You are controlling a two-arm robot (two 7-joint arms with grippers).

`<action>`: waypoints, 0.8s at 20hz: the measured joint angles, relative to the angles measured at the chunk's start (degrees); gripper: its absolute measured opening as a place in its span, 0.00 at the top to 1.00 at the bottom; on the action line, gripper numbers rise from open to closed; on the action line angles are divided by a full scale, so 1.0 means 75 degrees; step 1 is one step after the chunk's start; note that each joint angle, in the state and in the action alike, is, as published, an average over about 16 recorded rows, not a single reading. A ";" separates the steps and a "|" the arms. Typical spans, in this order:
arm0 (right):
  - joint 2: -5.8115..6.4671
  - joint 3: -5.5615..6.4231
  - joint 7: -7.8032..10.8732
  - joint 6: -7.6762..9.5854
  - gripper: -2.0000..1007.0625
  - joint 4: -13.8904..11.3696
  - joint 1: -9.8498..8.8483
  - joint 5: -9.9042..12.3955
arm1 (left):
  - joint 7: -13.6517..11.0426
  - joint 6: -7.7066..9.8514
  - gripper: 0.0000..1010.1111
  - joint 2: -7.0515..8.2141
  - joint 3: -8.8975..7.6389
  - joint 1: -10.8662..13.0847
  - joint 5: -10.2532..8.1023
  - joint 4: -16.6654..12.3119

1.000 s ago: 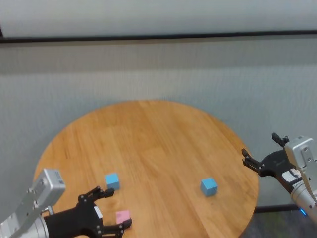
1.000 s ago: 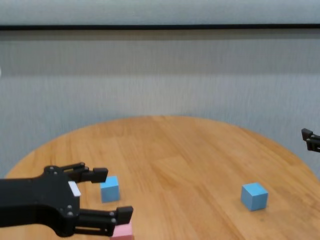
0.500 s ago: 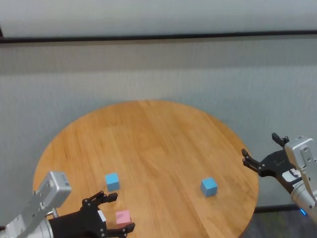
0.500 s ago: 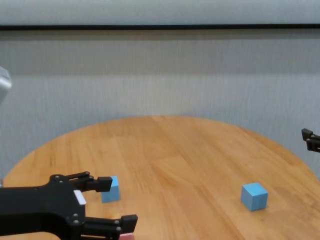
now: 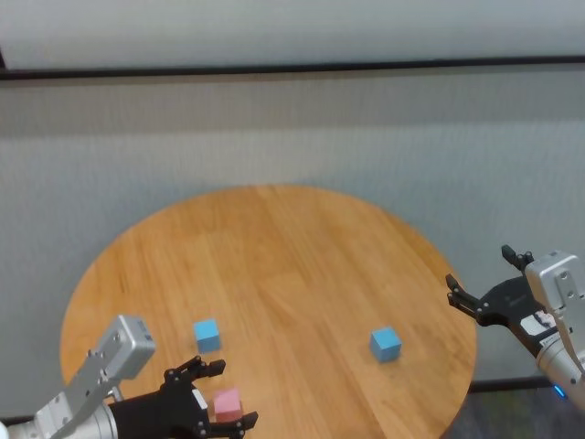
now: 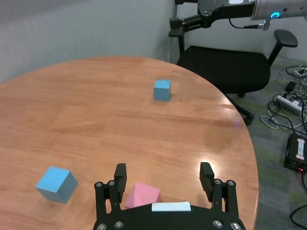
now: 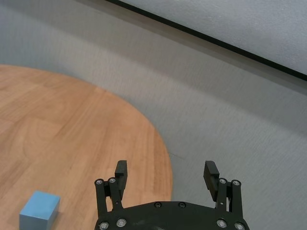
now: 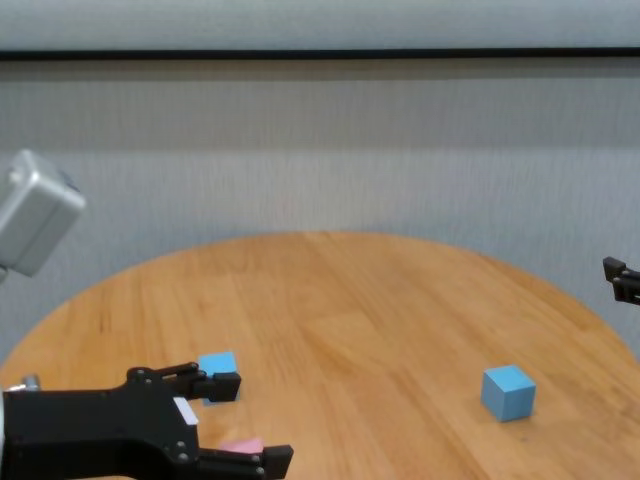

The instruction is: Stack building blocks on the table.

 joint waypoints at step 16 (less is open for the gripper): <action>0.0000 0.0000 0.0000 0.0000 0.00 0.0000 0.0000 0.0000 | -0.0068 -0.0117 0.01 -0.0343 0.0181 -0.0328 0.0147 0.0711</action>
